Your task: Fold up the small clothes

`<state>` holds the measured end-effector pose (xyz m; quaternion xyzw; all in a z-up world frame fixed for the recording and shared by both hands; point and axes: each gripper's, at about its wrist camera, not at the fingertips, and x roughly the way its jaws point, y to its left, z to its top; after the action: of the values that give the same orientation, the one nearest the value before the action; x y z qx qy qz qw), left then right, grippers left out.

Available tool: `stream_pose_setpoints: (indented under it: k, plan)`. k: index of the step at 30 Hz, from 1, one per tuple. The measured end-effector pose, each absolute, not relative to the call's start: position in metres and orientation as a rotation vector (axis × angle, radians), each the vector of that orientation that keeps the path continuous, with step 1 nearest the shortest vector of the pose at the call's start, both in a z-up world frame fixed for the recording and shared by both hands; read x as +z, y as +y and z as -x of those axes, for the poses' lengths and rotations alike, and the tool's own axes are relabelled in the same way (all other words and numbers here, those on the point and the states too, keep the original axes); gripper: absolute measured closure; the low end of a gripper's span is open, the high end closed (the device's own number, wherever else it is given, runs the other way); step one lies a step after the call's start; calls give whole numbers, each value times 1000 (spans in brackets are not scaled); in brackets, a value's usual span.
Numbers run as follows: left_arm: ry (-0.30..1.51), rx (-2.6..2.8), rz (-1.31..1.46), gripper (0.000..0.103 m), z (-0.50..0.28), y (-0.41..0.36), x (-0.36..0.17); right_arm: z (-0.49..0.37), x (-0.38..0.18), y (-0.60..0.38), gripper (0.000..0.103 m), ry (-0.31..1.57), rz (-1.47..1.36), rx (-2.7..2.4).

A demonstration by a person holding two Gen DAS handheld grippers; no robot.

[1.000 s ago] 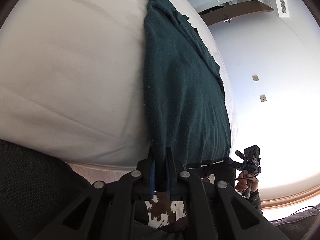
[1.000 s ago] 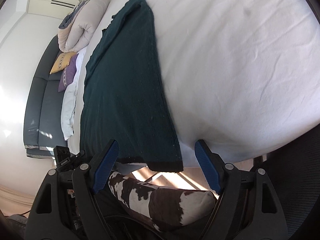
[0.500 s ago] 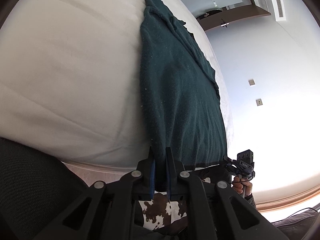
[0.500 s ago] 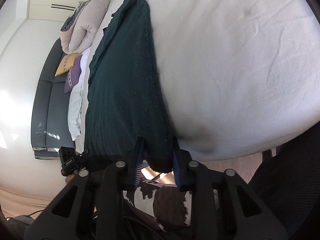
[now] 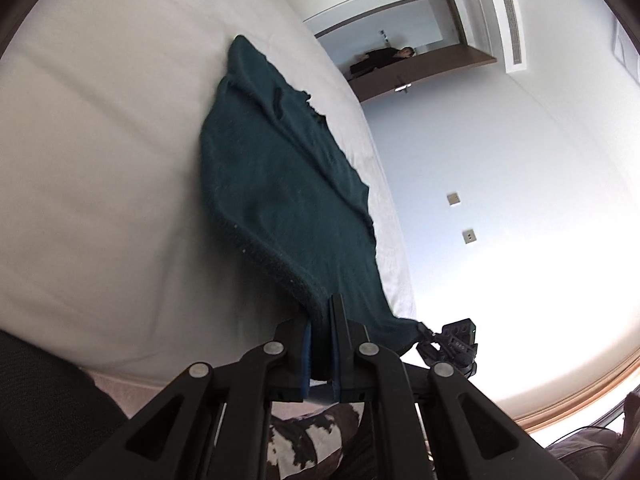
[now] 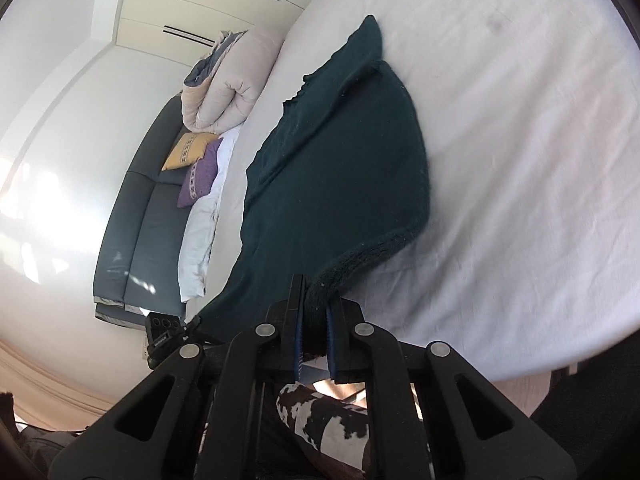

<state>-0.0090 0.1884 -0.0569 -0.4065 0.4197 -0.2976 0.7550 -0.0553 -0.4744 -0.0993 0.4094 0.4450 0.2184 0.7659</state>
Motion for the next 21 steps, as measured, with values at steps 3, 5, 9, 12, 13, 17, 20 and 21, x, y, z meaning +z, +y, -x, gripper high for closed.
stream_pose_setpoints:
  k: [3,5,9,12,13,17,20,21]
  plan:
    - [902,-645,910,96,4,190,-55,50,-94,-476,95,943,-911,479]
    - [895,-646,925,96,2,191,-55,45,-89,-476,95,922,-922,483]
    - [872,-636,963,96,-5,197,-53,35,-87,-483,95,914,-946,481]
    - [855,-629,985,96,-11,201,-50,26,-84,-487,95,903,-953,479]
    - [851,-625,986,96,-14,203,-48,21,-81,-487,95,900,-951,479]
    - [827,-617,1001,97,-27,208,-40,1,-75,-488,95,886,-947,475]
    - [799,-611,1018,98,-43,214,-32,-20,-72,-491,95,871,-964,461]
    - [791,-610,1023,98,-48,215,-29,-27,-72,-493,95,865,-975,457]
